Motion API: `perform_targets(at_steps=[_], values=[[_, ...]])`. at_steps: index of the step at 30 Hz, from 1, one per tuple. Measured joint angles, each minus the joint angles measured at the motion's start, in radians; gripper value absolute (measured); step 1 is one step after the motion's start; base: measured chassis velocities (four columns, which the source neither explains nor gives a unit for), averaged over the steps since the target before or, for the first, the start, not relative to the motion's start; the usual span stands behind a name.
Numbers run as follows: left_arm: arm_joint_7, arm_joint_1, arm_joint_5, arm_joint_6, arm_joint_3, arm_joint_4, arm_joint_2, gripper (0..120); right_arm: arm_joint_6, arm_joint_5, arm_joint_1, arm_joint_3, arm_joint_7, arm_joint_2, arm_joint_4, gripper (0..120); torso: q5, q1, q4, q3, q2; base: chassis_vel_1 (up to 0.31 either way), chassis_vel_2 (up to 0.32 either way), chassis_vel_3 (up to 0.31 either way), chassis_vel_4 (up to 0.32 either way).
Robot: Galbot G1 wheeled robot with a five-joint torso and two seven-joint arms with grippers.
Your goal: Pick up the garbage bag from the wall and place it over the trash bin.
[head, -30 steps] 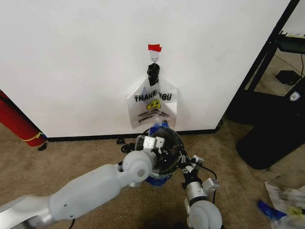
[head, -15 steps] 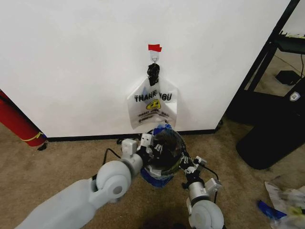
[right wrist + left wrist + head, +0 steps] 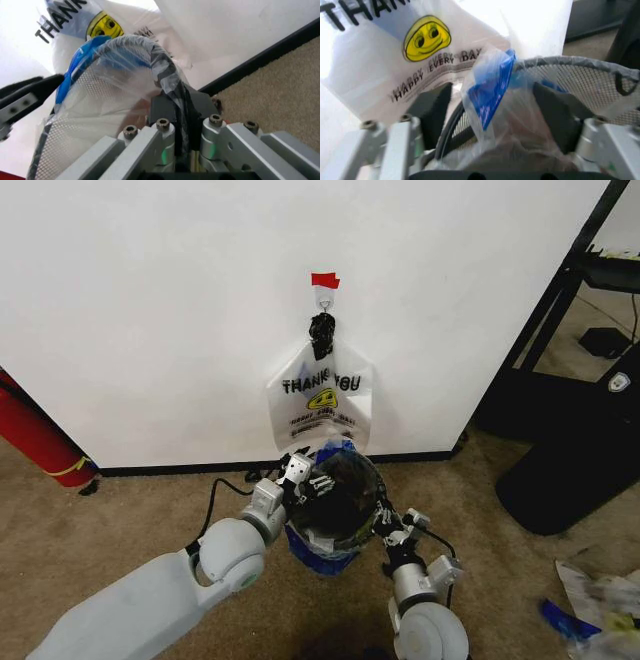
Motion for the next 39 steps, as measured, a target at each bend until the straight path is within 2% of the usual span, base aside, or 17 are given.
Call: perform_targets(at_steps=[2, 6, 9, 15, 16, 18, 27, 39], values=[[-0.003, -0.01, 0.002, 0.0, 0.008, 0.006, -0.003, 59, 0.0, -0.001, -0.001, 0.0, 0.0, 0.0, 0.001, 1, 0.0001, 0.0, 0.0, 0.0, 0.0, 0.0, 0.0, 0.0, 0.0], [-0.019, -0.039, -0.001, 0.003, 0.026, 0.028, -0.019, 41, 0.0, -0.006, -0.003, -0.001, -0.001, 0.001, 0.001, 1, 0.0002, 0.0, 0.0, 0.0, 0.0, 0.0, 0.0, 0.0, 0.0], [-0.02, -0.043, -0.003, 0.003, 0.031, 0.033, -0.02, 34, 0.0, -0.006, -0.001, -0.001, -0.001, 0.001, -0.001, 1, 0.0002, 0.0, 0.0, 0.0, 0.0, 0.0, 0.0, 0.0, 0.0], [-0.017, -0.032, -0.007, 0.012, 0.041, 0.034, -0.019, 10, -0.003, -0.006, 0.008, -0.007, -0.001, 0.003, -0.005, 1, 0.0002, 0.0, 0.0003, 0.0, 0.0, 0.0, 0.0, 0.0, 0.0], [-0.017, -0.032, -0.007, 0.012, 0.041, 0.034, -0.019, 10, -0.003, -0.006, 0.008, -0.007, -0.001, 0.003, -0.005, 1, 0.0002, 0.0, 0.0003, 0.0, 0.0, 0.0, 0.0, 0.0, 0.0], [-0.016, -0.032, -0.004, 0.019, 0.042, 0.033, -0.019, 1, -0.004, -0.006, 0.008, -0.007, 0.0, 0.003, -0.006, 1, 0.0001, 0.0, 0.0001, 0.0, 0.0, 0.0, 0.0, 0.0, 0.0], [-0.057, -0.039, 0.037, 0.02, 0.04, 0.075, -0.04, 0, -0.005, -0.008, -0.001, -0.008, 0.0, 0.006, -0.006, 1, 0.0, 0.0, 0.0, 0.0, 0.0, 0.0, 0.0, 0.0, 0.0], [-0.084, -0.08, -0.035, 0.038, 0.015, 0.063, -0.023, 0, -0.004, -0.012, 0.003, -0.013, -0.002, 0.005, -0.014, 1, 0.0002, 0.0, 0.0001, 0.0, 0.0, 0.0, 0.0, 0.0, 0.0]])
